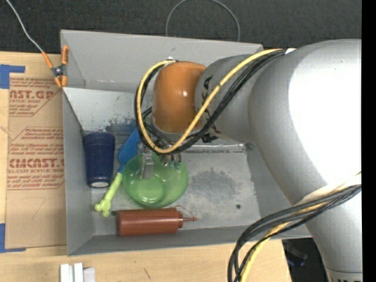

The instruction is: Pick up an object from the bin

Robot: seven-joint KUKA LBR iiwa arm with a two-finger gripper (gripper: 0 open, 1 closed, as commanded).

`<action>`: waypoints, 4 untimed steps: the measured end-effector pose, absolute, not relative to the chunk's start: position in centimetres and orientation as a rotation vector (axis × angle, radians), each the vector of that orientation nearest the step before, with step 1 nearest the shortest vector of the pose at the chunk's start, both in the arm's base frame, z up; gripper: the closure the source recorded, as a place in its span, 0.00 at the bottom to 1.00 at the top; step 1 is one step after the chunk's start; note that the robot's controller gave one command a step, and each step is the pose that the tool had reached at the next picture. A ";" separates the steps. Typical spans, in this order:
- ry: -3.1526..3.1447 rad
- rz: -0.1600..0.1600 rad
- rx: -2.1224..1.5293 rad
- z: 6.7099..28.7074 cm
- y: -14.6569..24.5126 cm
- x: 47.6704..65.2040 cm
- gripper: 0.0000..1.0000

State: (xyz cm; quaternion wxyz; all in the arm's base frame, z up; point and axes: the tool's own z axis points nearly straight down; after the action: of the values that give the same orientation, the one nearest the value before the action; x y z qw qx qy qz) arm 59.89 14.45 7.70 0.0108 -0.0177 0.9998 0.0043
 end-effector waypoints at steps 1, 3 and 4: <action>3.110 0.016 -0.056 9.0 14.5 60.2 1.00; 3.108 0.018 -0.057 16.6 14.6 60.2 1.00; 3.104 0.020 -0.057 17.8 14.6 60.2 1.00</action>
Offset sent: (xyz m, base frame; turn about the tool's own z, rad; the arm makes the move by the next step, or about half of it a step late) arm 0.0001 0.0002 0.0930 0.0000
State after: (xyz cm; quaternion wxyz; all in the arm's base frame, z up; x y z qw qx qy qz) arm 60.21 14.61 17.83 0.0186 -0.0184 0.9996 0.0065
